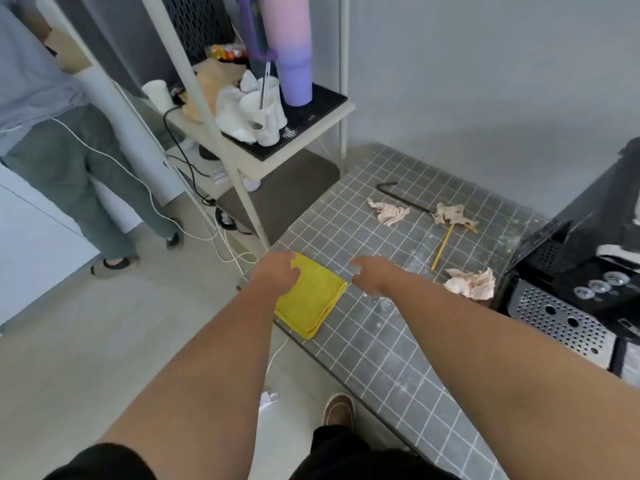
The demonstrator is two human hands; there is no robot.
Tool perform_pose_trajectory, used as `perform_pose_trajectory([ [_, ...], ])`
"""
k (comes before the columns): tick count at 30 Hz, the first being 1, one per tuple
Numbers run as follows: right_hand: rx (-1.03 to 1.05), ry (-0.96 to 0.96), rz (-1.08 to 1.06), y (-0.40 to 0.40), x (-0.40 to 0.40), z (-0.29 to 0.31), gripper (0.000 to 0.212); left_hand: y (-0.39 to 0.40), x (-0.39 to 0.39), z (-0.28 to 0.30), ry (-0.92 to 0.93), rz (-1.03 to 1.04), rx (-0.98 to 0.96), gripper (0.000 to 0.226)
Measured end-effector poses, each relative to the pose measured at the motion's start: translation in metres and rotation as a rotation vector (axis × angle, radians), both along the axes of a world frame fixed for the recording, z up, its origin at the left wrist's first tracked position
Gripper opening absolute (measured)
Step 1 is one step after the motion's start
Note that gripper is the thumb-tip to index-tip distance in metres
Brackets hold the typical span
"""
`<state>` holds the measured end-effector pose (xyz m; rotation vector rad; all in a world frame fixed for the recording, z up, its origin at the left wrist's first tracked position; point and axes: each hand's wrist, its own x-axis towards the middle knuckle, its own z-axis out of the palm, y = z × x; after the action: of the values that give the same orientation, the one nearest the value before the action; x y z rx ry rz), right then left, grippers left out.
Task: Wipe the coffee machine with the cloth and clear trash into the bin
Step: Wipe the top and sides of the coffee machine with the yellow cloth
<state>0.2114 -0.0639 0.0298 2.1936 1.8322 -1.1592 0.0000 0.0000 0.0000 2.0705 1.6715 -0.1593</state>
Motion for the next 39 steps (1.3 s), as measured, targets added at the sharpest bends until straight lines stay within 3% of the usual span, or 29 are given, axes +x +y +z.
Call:
perform_pose_trajectory([
  [5,-0.058,0.0,-0.036,0.003,-0.012,-0.017,0.055,-0.006,-0.002,-0.018,0.077,0.117,-0.062,0.055],
  [10,-0.029,-0.003,-0.07,0.008,-0.022,-0.029,0.048,-0.007,-0.004,-0.034,-0.096,0.223,-0.006,0.056],
  [13,-0.011,-0.02,-0.065,0.01,-0.029,-0.037,0.044,0.0,-0.006,-0.034,-0.242,0.31,-0.028,0.036],
  [17,0.015,-0.048,-0.079,0.008,-0.037,-0.049,0.054,0.006,-0.014,-0.032,-0.322,0.244,-0.048,0.021],
  [22,0.047,-0.002,-0.192,0.004,-0.04,-0.056,0.06,-0.004,-0.016,-0.017,-0.438,-0.001,0.009,0.016],
  [25,0.065,0.106,-0.305,0.002,-0.039,-0.057,0.063,-0.015,-0.011,-0.003,-0.358,-0.219,0.126,0.027],
  [29,0.036,0.266,-0.35,-0.006,-0.03,-0.05,0.051,-0.021,0.004,0.019,-0.413,-0.304,0.173,0.028],
  [32,0.013,0.63,-0.524,-0.024,-0.018,-0.034,0.028,-0.024,0.018,0.035,-0.519,-0.288,0.153,0.026],
  [37,0.054,1.057,-0.853,-0.067,0.008,0.001,0.049,-0.028,0.05,0.063,-0.826,-0.146,0.003,0.022],
  [39,0.177,1.243,-0.989,-0.082,0.02,0.014,0.036,-0.03,0.069,0.07,-0.918,-0.134,-0.073,0.017],
])
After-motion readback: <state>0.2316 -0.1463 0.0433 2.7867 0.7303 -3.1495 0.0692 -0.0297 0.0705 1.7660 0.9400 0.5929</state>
